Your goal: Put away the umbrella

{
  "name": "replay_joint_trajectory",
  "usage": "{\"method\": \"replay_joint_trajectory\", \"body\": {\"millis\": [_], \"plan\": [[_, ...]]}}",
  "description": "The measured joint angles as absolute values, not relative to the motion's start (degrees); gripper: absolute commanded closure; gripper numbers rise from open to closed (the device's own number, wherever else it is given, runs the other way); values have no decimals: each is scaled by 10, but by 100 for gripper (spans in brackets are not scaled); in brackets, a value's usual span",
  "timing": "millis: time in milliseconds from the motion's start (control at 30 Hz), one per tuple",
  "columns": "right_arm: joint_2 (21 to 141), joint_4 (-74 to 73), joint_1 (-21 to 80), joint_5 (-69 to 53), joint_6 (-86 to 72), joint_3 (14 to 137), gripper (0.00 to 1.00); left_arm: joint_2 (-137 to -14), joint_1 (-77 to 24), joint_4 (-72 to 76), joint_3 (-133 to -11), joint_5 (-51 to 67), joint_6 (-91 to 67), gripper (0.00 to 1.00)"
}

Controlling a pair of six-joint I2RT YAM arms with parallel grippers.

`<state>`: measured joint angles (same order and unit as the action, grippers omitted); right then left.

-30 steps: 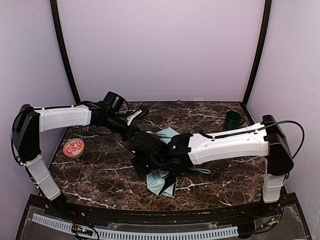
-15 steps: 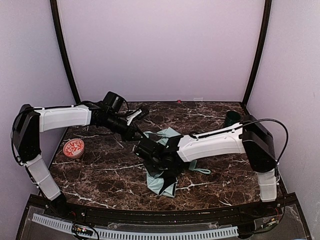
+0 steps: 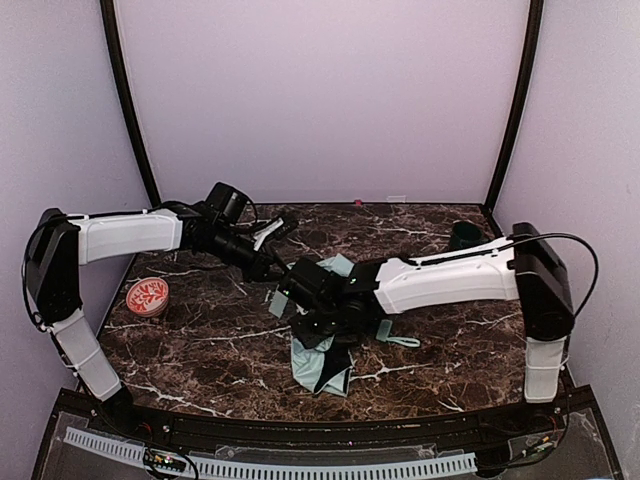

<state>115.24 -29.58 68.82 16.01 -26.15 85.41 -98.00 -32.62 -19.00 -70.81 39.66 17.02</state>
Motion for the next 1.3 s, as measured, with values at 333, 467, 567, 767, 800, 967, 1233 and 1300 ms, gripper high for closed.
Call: {"method": "replay_joint_trajectory", "body": {"millis": [333,467,567,767,800,967,1233,1300], "plan": [[951,-109,637,-25,-290,697,93,-985,-326,-208,-711,382,181,100],[922,-42,603,-56,-321,591,91,-985,-326,-216,-711,375,184,100],[907,2,569,-74,-348,516,93,-984,-326,-220,-712,374,184,100],[909,86,512,-111,-394,427,100,-974,-334,-239,-730,401,172,100],[917,100,505,-121,-402,425,100,-971,-341,-242,-737,408,171,100],[953,157,487,-152,-430,425,96,-921,-432,-238,-731,455,153,100],[964,147,488,-173,-439,457,65,-908,-493,-135,-590,528,61,100],[936,107,492,-180,-427,469,61,-918,-489,-120,-580,528,50,100]]}}
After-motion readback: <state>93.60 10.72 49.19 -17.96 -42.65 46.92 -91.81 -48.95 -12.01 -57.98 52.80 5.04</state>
